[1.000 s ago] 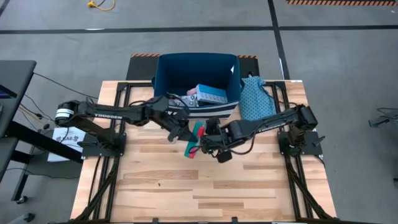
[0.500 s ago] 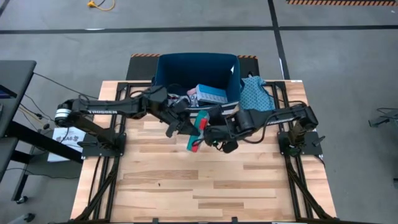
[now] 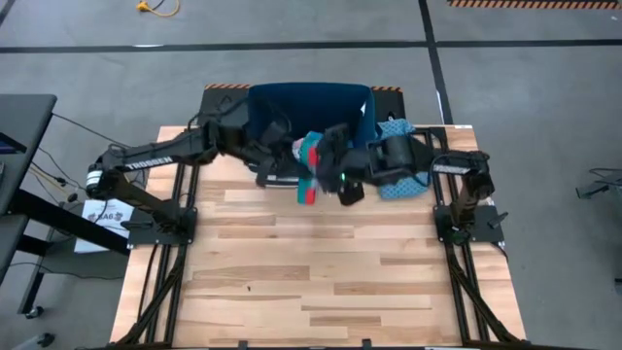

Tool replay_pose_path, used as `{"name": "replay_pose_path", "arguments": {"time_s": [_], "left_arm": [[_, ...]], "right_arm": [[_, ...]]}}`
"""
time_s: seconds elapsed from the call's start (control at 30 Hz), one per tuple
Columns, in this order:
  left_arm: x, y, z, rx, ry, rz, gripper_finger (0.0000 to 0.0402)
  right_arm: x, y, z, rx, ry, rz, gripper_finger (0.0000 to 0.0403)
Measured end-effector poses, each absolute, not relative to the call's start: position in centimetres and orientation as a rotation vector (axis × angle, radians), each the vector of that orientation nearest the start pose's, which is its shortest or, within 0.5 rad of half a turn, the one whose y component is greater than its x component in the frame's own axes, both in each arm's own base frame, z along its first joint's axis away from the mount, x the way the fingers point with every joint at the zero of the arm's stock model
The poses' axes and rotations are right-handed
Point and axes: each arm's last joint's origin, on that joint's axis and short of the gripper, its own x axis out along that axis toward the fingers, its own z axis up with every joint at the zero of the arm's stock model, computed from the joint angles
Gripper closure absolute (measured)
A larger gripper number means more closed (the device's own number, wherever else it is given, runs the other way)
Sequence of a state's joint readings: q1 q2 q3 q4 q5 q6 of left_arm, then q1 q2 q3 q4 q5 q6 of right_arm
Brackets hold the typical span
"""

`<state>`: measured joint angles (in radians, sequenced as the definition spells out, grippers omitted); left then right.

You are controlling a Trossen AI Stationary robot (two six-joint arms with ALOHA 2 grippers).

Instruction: Pick & place medical supplies in basket/bin

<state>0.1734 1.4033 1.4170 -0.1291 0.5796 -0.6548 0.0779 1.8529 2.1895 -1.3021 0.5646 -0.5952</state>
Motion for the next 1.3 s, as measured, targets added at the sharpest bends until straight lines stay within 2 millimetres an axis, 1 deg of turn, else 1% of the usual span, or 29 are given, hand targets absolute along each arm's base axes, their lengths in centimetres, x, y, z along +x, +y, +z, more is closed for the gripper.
{"name": "replay_pose_path", "arguments": {"time_s": [0.17, 0.27, 0.4, 0.57, 0.73, 0.77, 0.8, 0.87, 0.93, 1.0, 1.17, 1.3], "left_arm": [[30.3, 6.2, 42.9, -0.680, 0.174, -0.284, 0.0401], [30.2, 8.0, 43.3, -0.682, 0.160, -0.265, 0.0401], [30.7, 11.1, 43.5, -0.690, 0.154, -0.249, 0.0401], [31.7, 15.4, 42.9, -0.715, 0.168, -0.252, 0.0401], [32.8, 19.0, 41.3, -0.769, 0.197, -0.232, 0.0401], [33.0, 19.6, 40.7, -0.784, 0.211, -0.230, 0.0401], [33.4, 20.1, 40.0, -0.800, 0.222, -0.199, 0.0401], [34.1, 21.1, 38.6, -0.830, 0.244, -0.177, 0.0401], [34.5, 21.9, 37.2, -0.866, 0.277, -0.164, 0.0401], [35.0, 22.3, 36.3, -0.890, 0.294, -0.159, 0.0401], [36.0, 23.1, 33.9, -0.940, 0.354, -0.149, 0.0401], [35.9, 23.5, 33.6, -0.944, 0.354, -0.146, 0.0401]], "right_arm": [[35.8, -1.5, 43.4, -0.855, 1.007, -0.221, 0.0403], [35.9, -3.5, 43.8, -0.842, 0.985, -0.238, 0.0403], [36.1, -6.4, 43.6, -0.827, 0.986, -0.239, 0.0403], [35.5, -10.3, 43.3, -0.776, 1.007, -0.232, 0.0403], [34.6, -14.1, 42.4, -0.697, 1.027, -0.200, 0.0403], [34.5, -14.8, 42.3, -0.671, 1.007, -0.207, 0.0403], [34.9, -15.6, 42.4, -0.660, 0.947, -0.246, 0.0403], [34.8, -16.7, 41.3, -0.633, 0.974, -0.237, 0.0403], [35.0, -17.5, 40.0, -0.615, 1.002, -0.220, 0.0403], [35.0, -18.1, 38.7, -0.588, 1.013, -0.190, 0.0403], [35.0, -19.0, 35.9, -0.538, 1.049, -0.141, 0.0403], [34.9, -19.4, 35.7, -0.504, 1.031, -0.149, 0.0403]]}}
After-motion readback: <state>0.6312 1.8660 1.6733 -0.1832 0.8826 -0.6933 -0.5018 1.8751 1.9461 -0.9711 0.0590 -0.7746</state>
